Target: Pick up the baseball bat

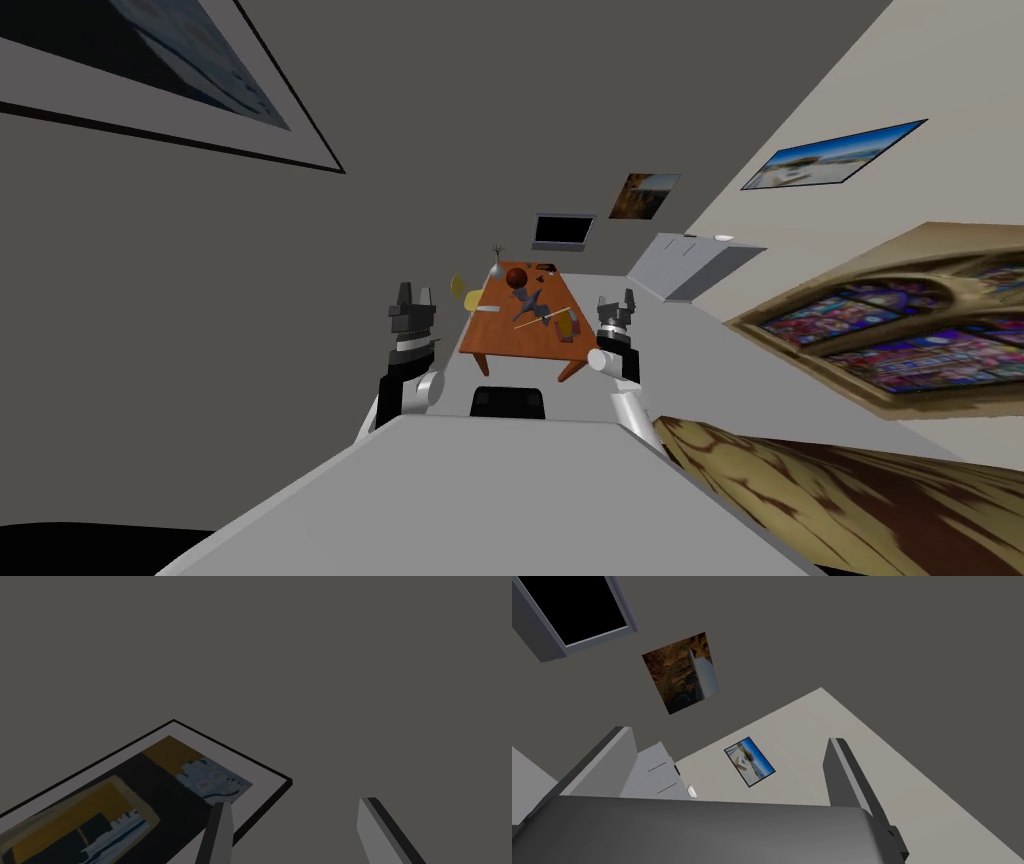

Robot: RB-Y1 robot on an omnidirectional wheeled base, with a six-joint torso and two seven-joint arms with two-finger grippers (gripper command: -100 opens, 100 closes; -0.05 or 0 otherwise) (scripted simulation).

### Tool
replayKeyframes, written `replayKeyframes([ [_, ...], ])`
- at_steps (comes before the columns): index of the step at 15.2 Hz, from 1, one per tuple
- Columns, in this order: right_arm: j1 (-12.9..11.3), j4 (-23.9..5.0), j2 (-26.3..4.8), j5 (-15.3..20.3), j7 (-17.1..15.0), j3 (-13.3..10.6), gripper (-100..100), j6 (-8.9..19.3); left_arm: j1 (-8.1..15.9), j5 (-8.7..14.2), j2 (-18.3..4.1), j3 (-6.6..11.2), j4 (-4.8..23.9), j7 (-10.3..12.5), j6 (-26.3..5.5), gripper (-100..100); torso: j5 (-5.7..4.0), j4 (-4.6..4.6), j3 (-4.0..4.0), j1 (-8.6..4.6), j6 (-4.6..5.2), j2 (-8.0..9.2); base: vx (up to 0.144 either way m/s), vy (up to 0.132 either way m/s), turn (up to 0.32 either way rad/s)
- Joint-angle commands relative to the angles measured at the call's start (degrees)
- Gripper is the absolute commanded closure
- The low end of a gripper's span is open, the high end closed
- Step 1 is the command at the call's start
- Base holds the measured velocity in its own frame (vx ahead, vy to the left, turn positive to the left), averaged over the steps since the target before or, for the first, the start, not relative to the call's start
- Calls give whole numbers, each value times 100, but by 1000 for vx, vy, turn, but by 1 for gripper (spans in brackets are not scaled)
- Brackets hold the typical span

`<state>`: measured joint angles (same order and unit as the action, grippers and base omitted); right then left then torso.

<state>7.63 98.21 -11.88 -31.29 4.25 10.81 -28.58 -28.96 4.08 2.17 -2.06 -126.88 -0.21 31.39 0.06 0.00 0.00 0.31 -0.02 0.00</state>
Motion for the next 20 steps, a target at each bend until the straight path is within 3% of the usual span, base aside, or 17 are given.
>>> replayKeyframes([
  [1,-147,-272,1,-286,-54,54,-100,37,0,0,0,0,0,0,0,0,0,0,0,0,0,0,-14,86,70],
  [3,-147,-272,1,-411,-54,54,-100,37,0,0,0,0,0,0,0,0,0,1,2,-1,2,4,-10,49,8],
  [4,-371,-534,-22,-621,-152,140,-100,79,0,0,0,0,0,0,0,0,-1,1,2,-9,3,4,-3,64,57],
  [6,-371,-619,-22,-825,-152,140,-100,79,0,0,0,0,0,0,0,0,0,0,1,-1,0,1,0,67,43],
  [7,-598,-859,-42,-978,-260,224,-100,123,0,0,0,0,0,0,0,0,0,0,0,-5,2,0,-7,63,59],
  [10,-598,-972,-42,-1245,-260,224,-100,123,0,0,0,0,0,0,0,0,0,0,1,-2,2,1,-4,62,27],
  [11,-828,-1247,-58,-1451,-376,305,-100,170,0,0,0,0,0,0,0,0,-1,0,2,-8,3,3,-4,51,49],
  [13,-828,-1328,-58,-1668,-376,305,-100,170,0,0,0,0,0,0,0,0,-1,0,1,-4,0,1,-2,63,49],
  [14,-1058,-1550,-72,-1816,-500,383,-100,217,0,0,0,0,0,0,0,0,-1,0,1,-5,2,2,-6,79,65],
  [17,-1058,-1686,-72,-2090,-500,383,-100,217,0,0,0,0,0,0,0,0,0,0,2,-3,2,3,-4,56,20],
  [18,-1286,-1927,-82,-2286,-632,457,-100,267,0,0,0,1,0,0,0,0,-1,1,2,-11,3,3,4,49,51],
  [20,-1286,-2044,-82,-2511,-632,457,-100,267,0,0,0,0,0,0,0,0,-1,0,0,-7,1,0,0,57,42],
])
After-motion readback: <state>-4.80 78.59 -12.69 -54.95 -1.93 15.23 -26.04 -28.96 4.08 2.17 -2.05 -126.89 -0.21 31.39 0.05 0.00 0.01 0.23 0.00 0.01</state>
